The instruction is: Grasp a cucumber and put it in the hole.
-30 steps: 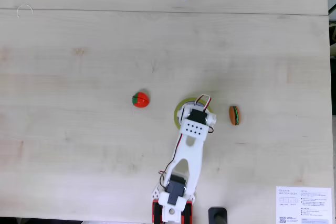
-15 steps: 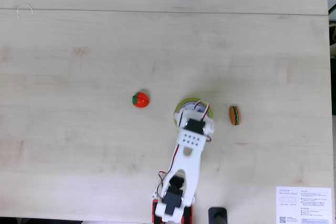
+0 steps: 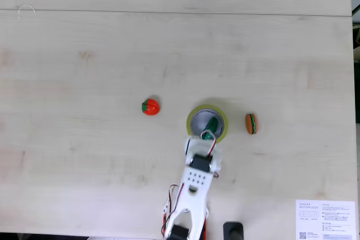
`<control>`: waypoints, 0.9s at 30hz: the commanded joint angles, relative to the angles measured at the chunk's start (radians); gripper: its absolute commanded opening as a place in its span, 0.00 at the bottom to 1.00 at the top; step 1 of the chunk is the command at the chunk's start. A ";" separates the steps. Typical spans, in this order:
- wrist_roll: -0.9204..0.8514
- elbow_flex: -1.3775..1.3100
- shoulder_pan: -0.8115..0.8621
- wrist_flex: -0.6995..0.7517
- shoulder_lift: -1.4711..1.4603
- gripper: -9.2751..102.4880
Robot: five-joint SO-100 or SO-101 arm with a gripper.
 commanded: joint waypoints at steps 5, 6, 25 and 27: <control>0.005 0.115 0.000 -0.023 0.147 0.27; 0.005 0.130 0.000 -0.028 0.158 0.27; 0.006 0.466 0.000 -0.275 0.417 0.33; 0.006 0.509 0.000 -0.310 0.442 0.33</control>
